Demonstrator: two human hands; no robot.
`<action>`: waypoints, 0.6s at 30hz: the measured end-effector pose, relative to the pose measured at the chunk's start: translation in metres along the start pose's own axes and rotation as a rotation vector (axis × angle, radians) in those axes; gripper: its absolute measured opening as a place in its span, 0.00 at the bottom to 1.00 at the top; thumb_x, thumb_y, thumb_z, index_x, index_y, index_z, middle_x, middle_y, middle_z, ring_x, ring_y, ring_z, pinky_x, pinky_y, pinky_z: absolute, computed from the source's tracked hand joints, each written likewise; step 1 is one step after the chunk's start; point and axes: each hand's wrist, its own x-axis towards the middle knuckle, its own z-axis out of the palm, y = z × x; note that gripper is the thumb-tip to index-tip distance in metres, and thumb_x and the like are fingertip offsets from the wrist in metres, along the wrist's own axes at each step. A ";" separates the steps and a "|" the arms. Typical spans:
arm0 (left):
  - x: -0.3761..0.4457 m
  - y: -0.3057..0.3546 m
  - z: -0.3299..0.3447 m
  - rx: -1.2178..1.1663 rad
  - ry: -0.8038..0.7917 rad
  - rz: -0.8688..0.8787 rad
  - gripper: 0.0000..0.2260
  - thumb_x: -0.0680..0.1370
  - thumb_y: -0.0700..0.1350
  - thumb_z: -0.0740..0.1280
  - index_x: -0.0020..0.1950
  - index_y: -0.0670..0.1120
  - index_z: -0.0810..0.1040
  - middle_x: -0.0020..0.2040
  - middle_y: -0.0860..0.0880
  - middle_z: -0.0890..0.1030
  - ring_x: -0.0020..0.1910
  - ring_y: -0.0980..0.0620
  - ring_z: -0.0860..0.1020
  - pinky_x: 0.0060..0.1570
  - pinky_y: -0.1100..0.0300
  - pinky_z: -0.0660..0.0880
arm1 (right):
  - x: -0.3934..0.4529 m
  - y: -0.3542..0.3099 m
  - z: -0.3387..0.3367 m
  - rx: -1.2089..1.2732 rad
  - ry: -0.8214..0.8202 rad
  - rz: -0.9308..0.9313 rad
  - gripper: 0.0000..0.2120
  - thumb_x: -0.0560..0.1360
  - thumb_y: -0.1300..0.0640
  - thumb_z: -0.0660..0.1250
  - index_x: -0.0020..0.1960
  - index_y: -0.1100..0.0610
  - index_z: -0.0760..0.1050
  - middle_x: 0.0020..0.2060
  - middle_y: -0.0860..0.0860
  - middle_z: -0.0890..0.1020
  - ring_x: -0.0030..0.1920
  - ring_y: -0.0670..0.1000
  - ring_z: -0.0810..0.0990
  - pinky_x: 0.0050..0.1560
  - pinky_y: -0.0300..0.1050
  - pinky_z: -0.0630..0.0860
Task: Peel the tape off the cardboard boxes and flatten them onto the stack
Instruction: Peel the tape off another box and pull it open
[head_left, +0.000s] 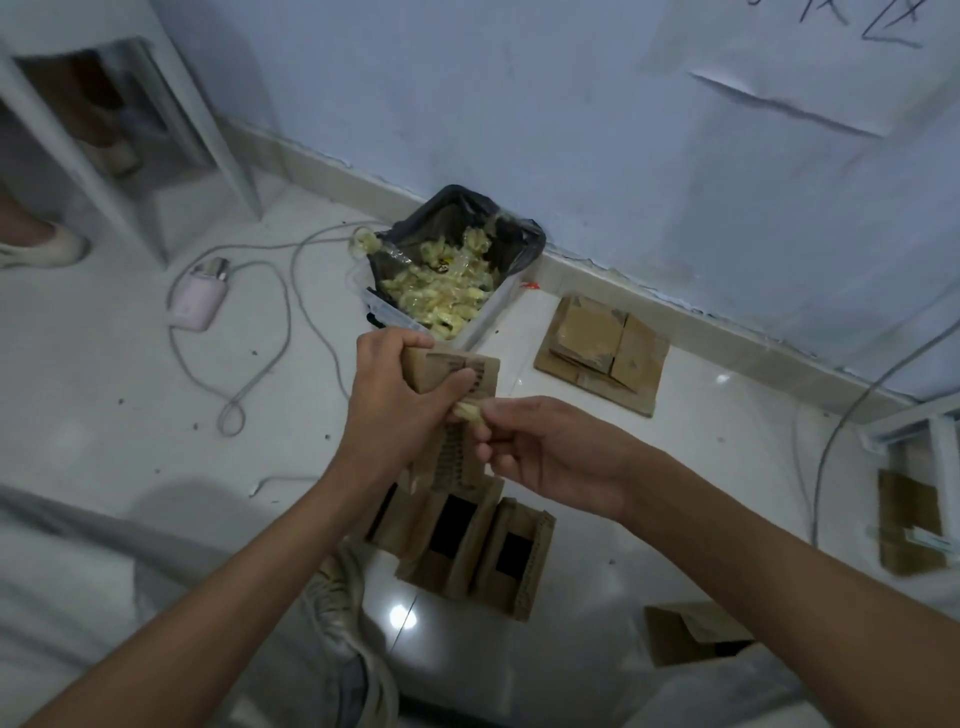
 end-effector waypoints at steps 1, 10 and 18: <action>0.002 0.000 0.000 0.005 0.003 0.019 0.20 0.72 0.53 0.79 0.59 0.52 0.75 0.59 0.53 0.70 0.58 0.62 0.73 0.55 0.73 0.69 | 0.003 -0.001 -0.001 -0.015 0.013 -0.009 0.09 0.83 0.59 0.66 0.59 0.64 0.77 0.43 0.54 0.81 0.41 0.48 0.82 0.39 0.34 0.80; 0.050 -0.030 -0.037 -0.065 0.242 -0.191 0.21 0.71 0.60 0.77 0.59 0.55 0.75 0.60 0.52 0.70 0.55 0.58 0.73 0.59 0.55 0.76 | 0.069 -0.042 -0.040 -0.376 0.432 -0.284 0.09 0.81 0.59 0.71 0.57 0.64 0.79 0.45 0.60 0.86 0.40 0.53 0.85 0.38 0.40 0.80; 0.058 -0.080 -0.041 -0.036 0.208 -0.317 0.20 0.72 0.59 0.77 0.57 0.55 0.75 0.59 0.52 0.70 0.55 0.54 0.74 0.58 0.50 0.77 | 0.186 -0.050 -0.079 -0.377 0.724 -0.276 0.02 0.80 0.60 0.72 0.52 0.59 0.81 0.36 0.56 0.82 0.35 0.52 0.81 0.34 0.42 0.78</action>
